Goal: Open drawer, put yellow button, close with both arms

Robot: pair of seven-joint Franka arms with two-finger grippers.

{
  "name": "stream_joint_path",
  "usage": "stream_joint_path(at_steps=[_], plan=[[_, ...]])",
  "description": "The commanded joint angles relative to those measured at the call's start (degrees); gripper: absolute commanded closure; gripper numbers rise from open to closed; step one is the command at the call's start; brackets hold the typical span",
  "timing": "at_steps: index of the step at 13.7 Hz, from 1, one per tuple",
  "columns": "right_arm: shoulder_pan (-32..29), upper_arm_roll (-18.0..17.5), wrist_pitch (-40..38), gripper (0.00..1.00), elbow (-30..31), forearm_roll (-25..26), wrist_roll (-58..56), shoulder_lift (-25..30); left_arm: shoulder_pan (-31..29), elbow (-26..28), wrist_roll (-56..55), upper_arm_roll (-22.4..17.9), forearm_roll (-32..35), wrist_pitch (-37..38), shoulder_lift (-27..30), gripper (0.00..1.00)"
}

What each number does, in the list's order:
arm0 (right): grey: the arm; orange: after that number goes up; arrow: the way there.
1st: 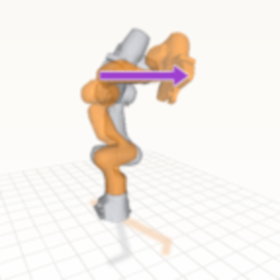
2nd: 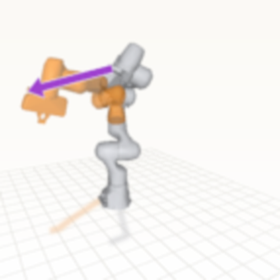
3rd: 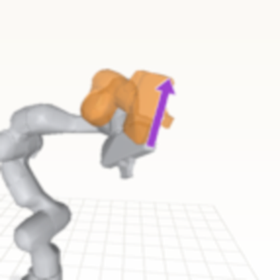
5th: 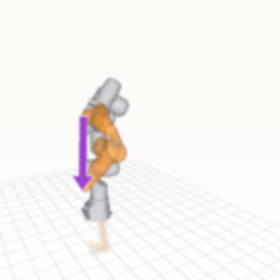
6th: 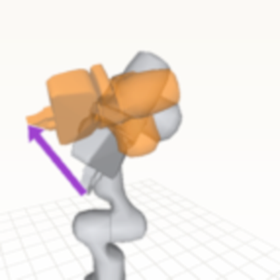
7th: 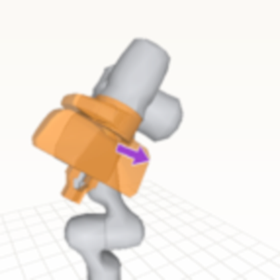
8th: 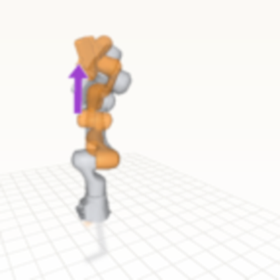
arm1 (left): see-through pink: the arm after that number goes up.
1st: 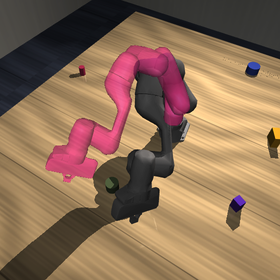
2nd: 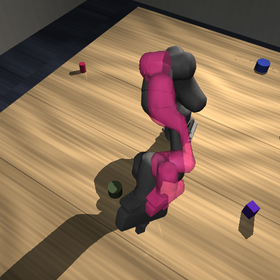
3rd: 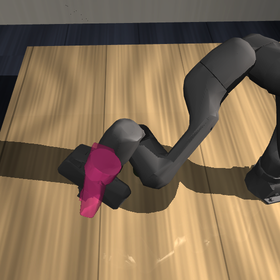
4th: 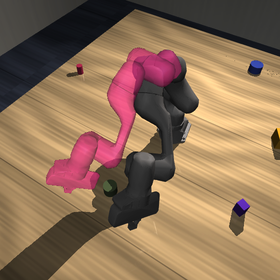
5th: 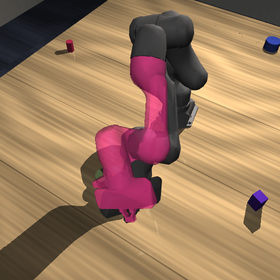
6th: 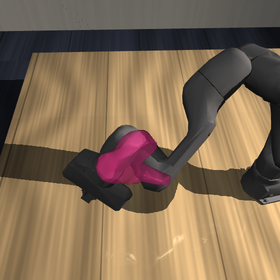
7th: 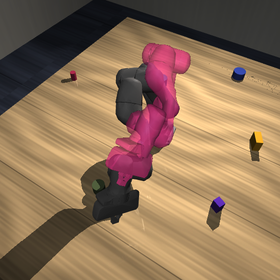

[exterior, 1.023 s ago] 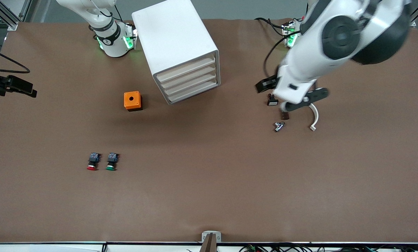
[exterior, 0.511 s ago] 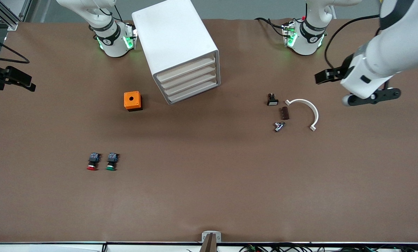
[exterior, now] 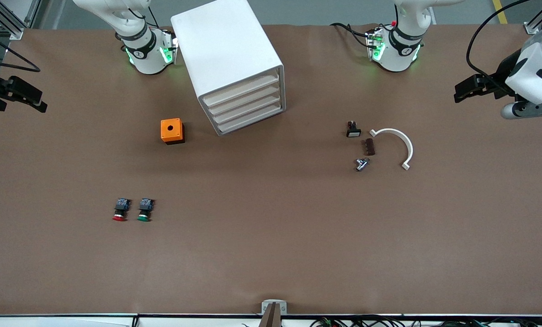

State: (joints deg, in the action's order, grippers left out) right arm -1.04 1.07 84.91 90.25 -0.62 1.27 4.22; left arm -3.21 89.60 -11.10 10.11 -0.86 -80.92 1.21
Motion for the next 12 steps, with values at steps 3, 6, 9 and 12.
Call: stream_joint_path(at_steps=[3, 6, 9, 12], plan=[[-0.27, -0.28, 1.13, 0.00, 2.65, -1.31, 0.23, 1.76, -0.30, -0.73, 0.82, 0.52, 0.87, -7.50, 0.55, 0.01], [-0.45, -0.28, 1.13, 0.00, 2.65, -1.31, 0.22, 1.67, 0.30, -4.95, 0.29, 0.43, -2.22, -8.21, -2.87, 0.01], [-0.45, -0.37, 1.13, 0.00, 2.74, -1.31, 0.22, 1.67, -0.04, -4.87, -0.24, 0.26, -1.61, -8.21, -3.06, 0.01], [-0.36, -0.37, 1.13, 0.00, 3.09, -1.31, 0.22, 1.67, -0.48, -4.70, -0.33, 0.08, -0.72, -8.29, -3.49, 0.01]])
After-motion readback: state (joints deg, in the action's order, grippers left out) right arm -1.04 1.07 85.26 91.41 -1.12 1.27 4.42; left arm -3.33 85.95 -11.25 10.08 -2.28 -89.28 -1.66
